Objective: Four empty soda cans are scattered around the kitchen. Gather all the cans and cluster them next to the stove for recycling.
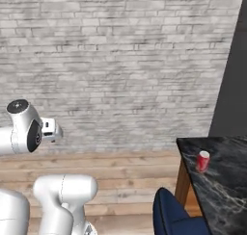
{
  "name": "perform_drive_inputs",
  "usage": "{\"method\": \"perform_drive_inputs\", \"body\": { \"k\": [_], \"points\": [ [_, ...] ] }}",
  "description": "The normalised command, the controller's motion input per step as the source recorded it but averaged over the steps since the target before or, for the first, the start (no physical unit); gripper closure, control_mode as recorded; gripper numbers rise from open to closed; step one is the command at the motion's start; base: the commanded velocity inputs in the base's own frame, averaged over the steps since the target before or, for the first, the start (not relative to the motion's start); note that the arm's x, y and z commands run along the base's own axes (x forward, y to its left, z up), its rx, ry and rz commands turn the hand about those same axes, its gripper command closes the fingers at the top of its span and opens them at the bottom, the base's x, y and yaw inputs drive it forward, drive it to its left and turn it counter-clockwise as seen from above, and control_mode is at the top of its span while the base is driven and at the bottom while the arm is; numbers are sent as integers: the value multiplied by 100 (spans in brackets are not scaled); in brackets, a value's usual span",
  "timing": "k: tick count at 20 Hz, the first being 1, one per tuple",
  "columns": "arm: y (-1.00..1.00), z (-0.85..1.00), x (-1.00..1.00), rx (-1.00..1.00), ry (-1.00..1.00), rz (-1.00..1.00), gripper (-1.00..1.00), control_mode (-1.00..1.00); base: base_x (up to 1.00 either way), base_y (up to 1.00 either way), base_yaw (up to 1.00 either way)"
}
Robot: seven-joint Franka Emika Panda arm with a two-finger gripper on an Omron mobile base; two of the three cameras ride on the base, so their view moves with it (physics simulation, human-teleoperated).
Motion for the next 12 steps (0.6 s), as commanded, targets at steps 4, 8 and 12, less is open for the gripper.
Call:
{"method": "perform_drive_inputs", "body": {
  "k": [4,8,12],
  "points": [
    [0,0,0,0,0,0,-100,100,51,25,-49],
    [0,0,0,0,0,0,-100,100,44,24,-58],
    [0,0,0,0,0,0,-100,100,43,23,-59]
  ]
}}
